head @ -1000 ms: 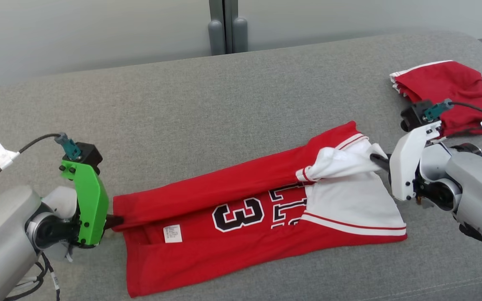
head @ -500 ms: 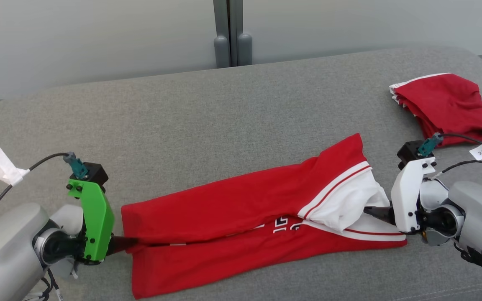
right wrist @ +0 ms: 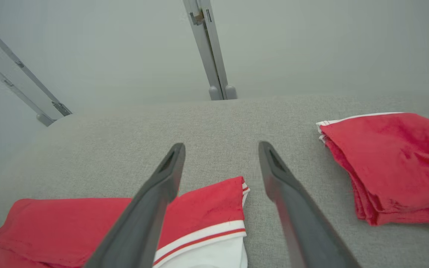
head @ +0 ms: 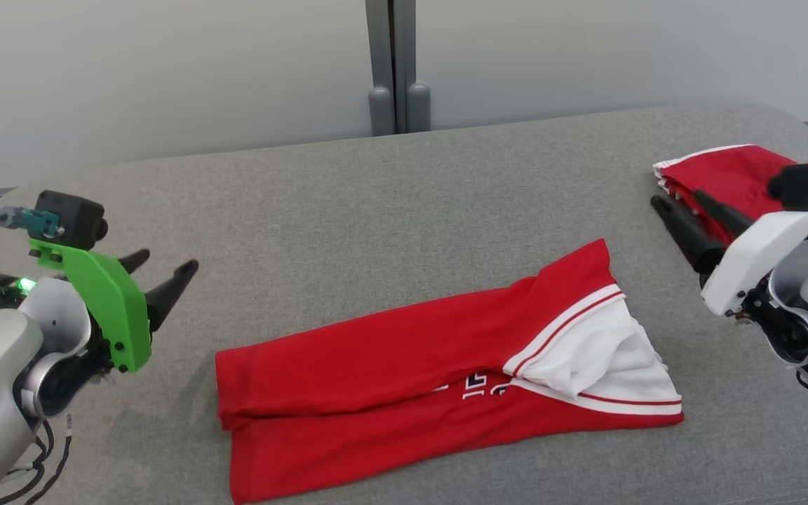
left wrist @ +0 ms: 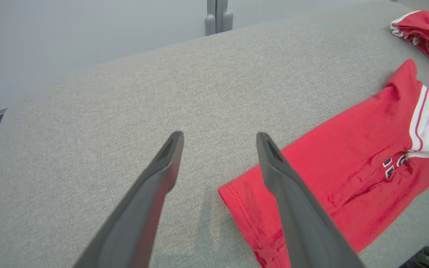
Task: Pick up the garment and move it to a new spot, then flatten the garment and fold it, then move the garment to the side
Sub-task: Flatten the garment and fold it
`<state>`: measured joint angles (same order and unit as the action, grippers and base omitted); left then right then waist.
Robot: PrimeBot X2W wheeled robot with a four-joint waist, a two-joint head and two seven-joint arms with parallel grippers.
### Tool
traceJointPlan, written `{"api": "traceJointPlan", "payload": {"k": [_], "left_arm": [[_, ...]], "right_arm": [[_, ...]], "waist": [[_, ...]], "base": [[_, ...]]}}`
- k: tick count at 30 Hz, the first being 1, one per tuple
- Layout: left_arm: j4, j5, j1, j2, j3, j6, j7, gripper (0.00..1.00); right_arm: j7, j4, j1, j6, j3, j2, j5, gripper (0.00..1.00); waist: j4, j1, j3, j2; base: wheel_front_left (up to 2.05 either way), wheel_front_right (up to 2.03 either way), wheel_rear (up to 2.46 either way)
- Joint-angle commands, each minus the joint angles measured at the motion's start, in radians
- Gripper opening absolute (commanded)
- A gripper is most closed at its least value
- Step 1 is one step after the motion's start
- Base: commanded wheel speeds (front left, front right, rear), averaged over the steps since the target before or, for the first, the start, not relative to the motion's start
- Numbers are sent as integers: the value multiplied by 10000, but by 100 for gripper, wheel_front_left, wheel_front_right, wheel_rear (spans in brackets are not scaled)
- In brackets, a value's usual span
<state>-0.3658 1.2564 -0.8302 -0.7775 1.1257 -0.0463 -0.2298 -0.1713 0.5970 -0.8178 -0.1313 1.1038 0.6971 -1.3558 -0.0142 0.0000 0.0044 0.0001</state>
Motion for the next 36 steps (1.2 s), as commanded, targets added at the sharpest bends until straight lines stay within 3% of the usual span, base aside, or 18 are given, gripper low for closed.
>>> {"api": "traceJointPlan", "payload": {"k": [1, 4, 9, 13, 17, 23, 29, 30, 36], "left_arm": [[249, -178, 204, -57, -190, 330, 636, 100], [683, -597, 588, -237, -528, 1005, 2009, 100], [1298, -674, 1631, -204, -1273, 2175, 4363, 100], [1538, -926, 2660, 9, -2199, 2886, 4931, 100], [1964, -2042, 4087, 771, -4170, 3184, 4944, 100], [2569, -4080, 6204, 2218, -6883, 2743, 4943, 100], [2935, -5829, 8017, 3910, -9055, 1826, 4932, 100], [2913, -6284, 8426, 4460, -9558, 1477, 4933, 100], [2666, -7492, 8888, 5682, -10464, 479, 4933, 100]], "right_arm": [[-529, -66, 263, 12, -238, 74, 174, 100], [-909, -213, 504, 12, -1010, 21, 576, 100], [-929, -847, 1752, 13, -4040, -559, 2540, 100], [-932, -1603, 3230, 12, -6388, -1368, 4424, 100], [-934, -2322, 4814, 12, -8067, -2259, 5855, 100], [-935, -2977, 6467, 7, -9521, -3440, 7525, 100], [-936, -3114, 7118, 10, -10002, -4312, 8498, 100], [-936, -3087, 7204, 10, -10047, -4576, 8596, 100], [-936, -2953, 7265, 10, -10051, -4843, 8781, 100]], "waist": [[50, 0, -33, -1], [60, 0, -54, -1], [107, 0, -55, -1], [168, 0, -63, -1], [277, 0, -70, -1], [410, 0, -53, -1], [229, 0, 17, -1], [192, 0, 38, -1], [241, 0, 162, -1]], "base": [[0, 0, 0], [0, 0, 0], [0, 0, 0], [0, 0, 0], [0, 0, 0], [0, 0, 0], [0, 0, 0], [0, 0, 0], [0, 0, 0]]}}
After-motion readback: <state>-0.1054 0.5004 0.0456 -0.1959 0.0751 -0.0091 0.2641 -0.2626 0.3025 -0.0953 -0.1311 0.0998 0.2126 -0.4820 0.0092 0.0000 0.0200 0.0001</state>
